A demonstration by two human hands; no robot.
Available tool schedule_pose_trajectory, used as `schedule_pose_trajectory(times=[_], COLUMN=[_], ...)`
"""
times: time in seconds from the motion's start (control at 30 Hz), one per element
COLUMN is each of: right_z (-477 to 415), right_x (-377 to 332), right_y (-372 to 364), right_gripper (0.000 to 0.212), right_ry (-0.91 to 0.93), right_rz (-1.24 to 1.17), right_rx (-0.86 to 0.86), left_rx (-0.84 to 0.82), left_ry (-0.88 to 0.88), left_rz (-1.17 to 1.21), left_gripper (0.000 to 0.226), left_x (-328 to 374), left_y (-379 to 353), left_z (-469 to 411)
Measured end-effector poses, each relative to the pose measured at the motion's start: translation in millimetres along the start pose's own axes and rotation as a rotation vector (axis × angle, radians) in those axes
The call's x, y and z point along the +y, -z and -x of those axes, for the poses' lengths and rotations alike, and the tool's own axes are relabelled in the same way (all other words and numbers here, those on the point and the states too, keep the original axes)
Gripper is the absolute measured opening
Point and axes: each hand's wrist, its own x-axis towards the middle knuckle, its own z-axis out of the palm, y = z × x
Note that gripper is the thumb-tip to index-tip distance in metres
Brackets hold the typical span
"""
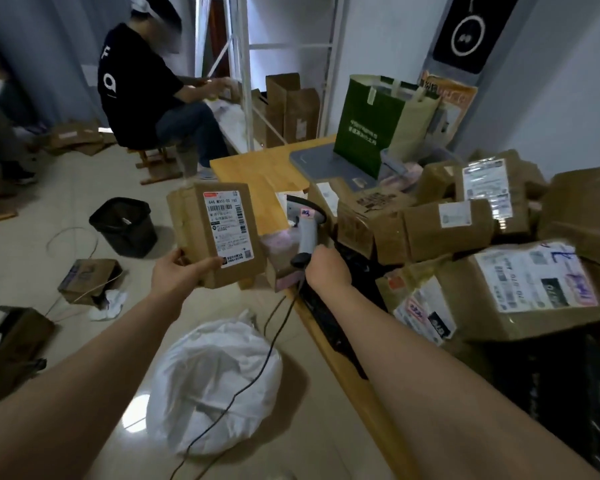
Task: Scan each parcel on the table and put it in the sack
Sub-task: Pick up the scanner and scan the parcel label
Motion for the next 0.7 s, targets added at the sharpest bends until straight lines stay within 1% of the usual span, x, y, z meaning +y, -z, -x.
schedule_pose_trajectory(times=[0.2,0.33,0.4,0.47,0.5,0.53,0.6,0.63,0.7], right_z=[-68,-90,-97,-102,-101,-100,-91,-83,-64], right_x=[-18,-21,-22,-25,-27,-30,-38,-43,-56], right_y=[-22,-31,-32,-32,-31,-30,-28,-26,-24], right_gripper=[0.056,0.051,0.05,0.058,0.062,0.061,0.045,0.039,0.037], right_ry=[-0.071,-0.135,-0.159,-0.182,-0.172,-0.145,-0.102,-0.095,-0.088], right_rz=[0.131,0.049,-0.057,-0.181,-0.203,-0.232,-0.364,-0.453,-0.665], right_rx=[0.037,0.105,0.125,0.118,0.093,0.068,0.016,0.003,0.003], left_rx=[0.046,0.099,0.117,0.122,0.124,0.128,0.142,0.145,0.151], left_ry=[-0.027,-0.012,-0.008,0.002,0.007,0.012,0.022,0.028,0.048], left_rz=[-0.105,-0.11,-0.115,-0.107,-0.105,-0.103,-0.097,-0.092,-0.072], left_gripper=[0.064,0.066,0.067,0.069,0.069,0.068,0.065,0.063,0.059], left_x=[1,0,-1,-4,-6,-8,-13,-15,-20], left_y=[-3,-2,-2,-1,0,1,5,7,15], left_z=[-27,-30,-28,-27,-26,-25,-25,-26,-33])
